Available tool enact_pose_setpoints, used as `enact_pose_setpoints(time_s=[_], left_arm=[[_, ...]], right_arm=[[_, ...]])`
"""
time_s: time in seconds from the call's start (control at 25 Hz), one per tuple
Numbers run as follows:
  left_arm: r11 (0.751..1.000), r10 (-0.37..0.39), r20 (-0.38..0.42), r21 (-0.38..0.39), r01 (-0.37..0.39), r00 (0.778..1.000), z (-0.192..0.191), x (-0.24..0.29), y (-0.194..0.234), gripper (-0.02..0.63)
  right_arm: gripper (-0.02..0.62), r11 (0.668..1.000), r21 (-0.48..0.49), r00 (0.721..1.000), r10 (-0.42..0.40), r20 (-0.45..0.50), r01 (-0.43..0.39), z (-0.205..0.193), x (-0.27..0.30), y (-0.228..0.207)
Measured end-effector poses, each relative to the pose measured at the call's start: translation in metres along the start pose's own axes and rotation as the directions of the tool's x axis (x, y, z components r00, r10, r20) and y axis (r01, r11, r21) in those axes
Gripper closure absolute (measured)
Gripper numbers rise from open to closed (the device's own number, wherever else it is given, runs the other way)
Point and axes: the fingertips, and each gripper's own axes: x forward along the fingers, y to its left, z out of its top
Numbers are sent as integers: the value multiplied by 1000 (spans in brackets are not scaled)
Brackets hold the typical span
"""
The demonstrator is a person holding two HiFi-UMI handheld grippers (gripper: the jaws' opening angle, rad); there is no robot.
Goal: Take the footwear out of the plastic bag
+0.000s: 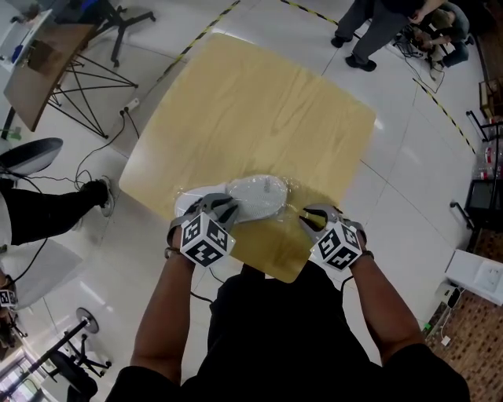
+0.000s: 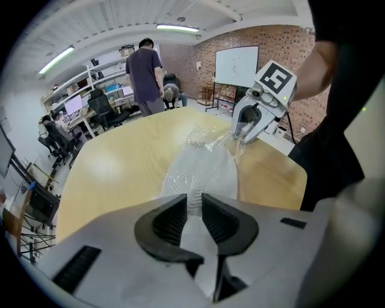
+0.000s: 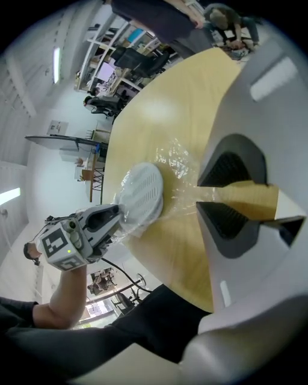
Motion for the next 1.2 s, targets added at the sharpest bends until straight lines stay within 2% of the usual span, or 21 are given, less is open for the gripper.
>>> enact_pose_setpoints(time_s=[0.24, 0.36, 0.6, 0.76, 0.84, 0.92, 1.0, 1.04, 1.12, 1.2], left_arm=[[1000, 2, -5, 8, -2, 1000, 0, -1, 0, 522], [1000, 4, -2, 5, -4, 1000, 0, 0, 0, 522], [1000, 15, -7, 25, -15, 1000, 3, -2, 0, 523], [998, 39, -3, 39, -39, 999, 4, -5, 0, 543], [998, 48, 6, 37, -48, 999, 4, -8, 1, 549], [998, 48, 18, 39, -48, 999, 5, -11, 1, 552], [997, 46, 29, 58, -47, 999, 9, -13, -2, 554], [996, 47, 33, 70, -49, 998, 11, -14, -3, 555], [995, 53, 43, 87, -56, 998, 16, -16, -4, 557], [994, 56, 56, 96, -62, 997, 21, -18, -5, 558]], right_arm=[[521, 999, -41, 1000, 2, -25, -3, -7, -1, 9], [572, 999, -53, 1000, 10, -22, -11, -8, 2, 12], [594, 997, 38, 998, 64, 25, -65, -7, 1, 9], [597, 998, 36, 995, 38, 94, -42, -2, -8, 4], [594, 996, 71, 991, 37, 127, -46, 3, -12, 4], [579, 991, 114, 992, 53, 116, -66, 2, -12, 4], [446, 988, 130, 992, 72, 102, -85, 4, -16, 2], [433, 984, 148, 990, 77, 121, -95, 10, -20, -1], [435, 968, 226, 980, 62, 190, -106, 27, -29, -13], [474, 927, 356, 968, 28, 250, -119, 39, -31, -29]])
